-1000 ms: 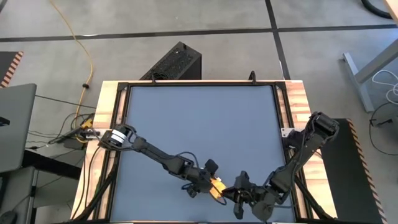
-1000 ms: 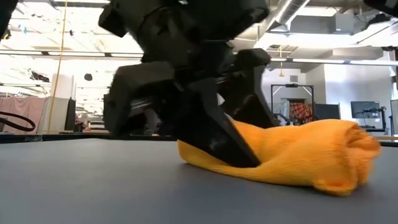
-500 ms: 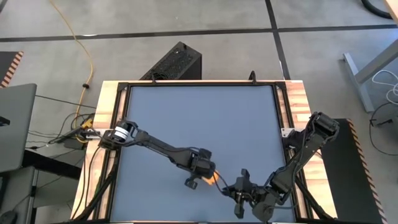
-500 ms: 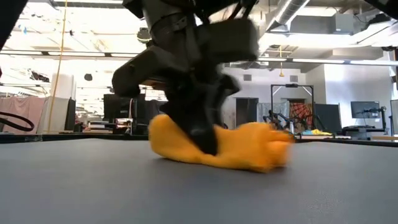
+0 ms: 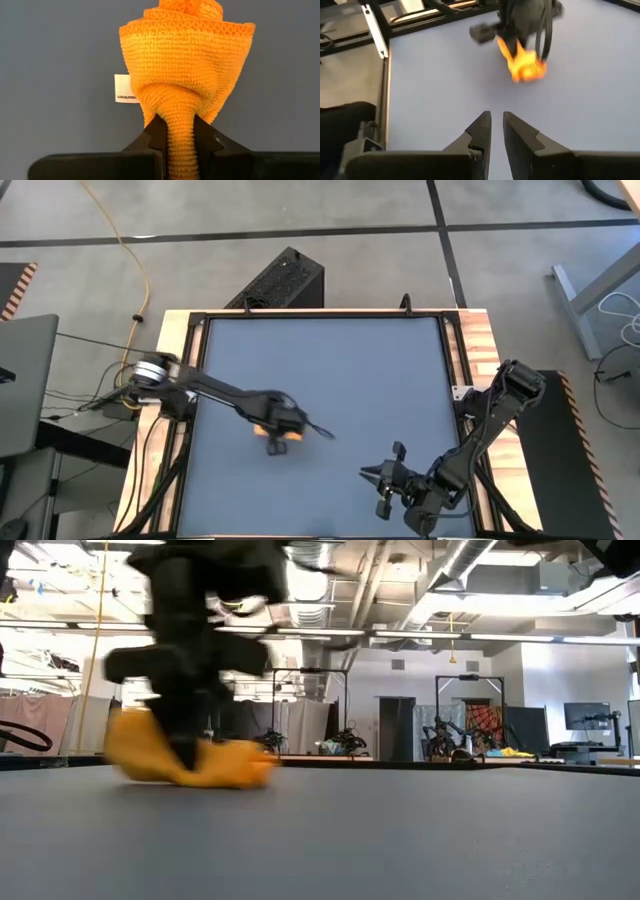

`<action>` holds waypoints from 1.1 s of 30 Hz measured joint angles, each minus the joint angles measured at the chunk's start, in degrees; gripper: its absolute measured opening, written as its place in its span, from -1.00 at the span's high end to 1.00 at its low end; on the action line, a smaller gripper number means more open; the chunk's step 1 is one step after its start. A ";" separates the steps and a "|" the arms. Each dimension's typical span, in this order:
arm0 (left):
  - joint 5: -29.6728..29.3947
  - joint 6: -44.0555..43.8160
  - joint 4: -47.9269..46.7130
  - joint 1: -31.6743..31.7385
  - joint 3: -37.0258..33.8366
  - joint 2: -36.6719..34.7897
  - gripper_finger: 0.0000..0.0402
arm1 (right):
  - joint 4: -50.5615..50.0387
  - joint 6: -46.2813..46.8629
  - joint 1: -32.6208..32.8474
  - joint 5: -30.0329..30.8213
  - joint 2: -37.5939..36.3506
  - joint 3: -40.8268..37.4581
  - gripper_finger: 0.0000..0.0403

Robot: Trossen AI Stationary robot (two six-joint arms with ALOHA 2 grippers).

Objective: Roll towel
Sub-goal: Roll the yellow microfiber cloth

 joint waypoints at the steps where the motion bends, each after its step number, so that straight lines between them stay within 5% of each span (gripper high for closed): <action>1: -0.91 -4.95 0.86 0.28 -3.66 -3.56 0.86 | -0.58 -0.01 -0.08 0.04 0.00 0.00 0.61; 10: -8.98 -53.72 5.47 -2.58 -33.60 -32.25 0.80 | -0.63 -4.55 -3.57 1.34 0.00 0.00 0.61; 16: -15.29 -80.60 9.33 -7.94 -43.68 -46.90 0.81 | -0.32 -9.16 -7.73 1.06 -0.38 0.00 0.61; 25: -21.97 -88.90 8.88 -8.06 -45.05 -52.07 0.78 | -0.22 -13.35 -15.68 -6.26 -1.55 0.00 0.61; 33: -20.41 -85.43 9.13 -5.20 -44.96 -51.74 0.50 | 0.07 -17.77 -19.93 -10.81 -1.55 0.00 0.61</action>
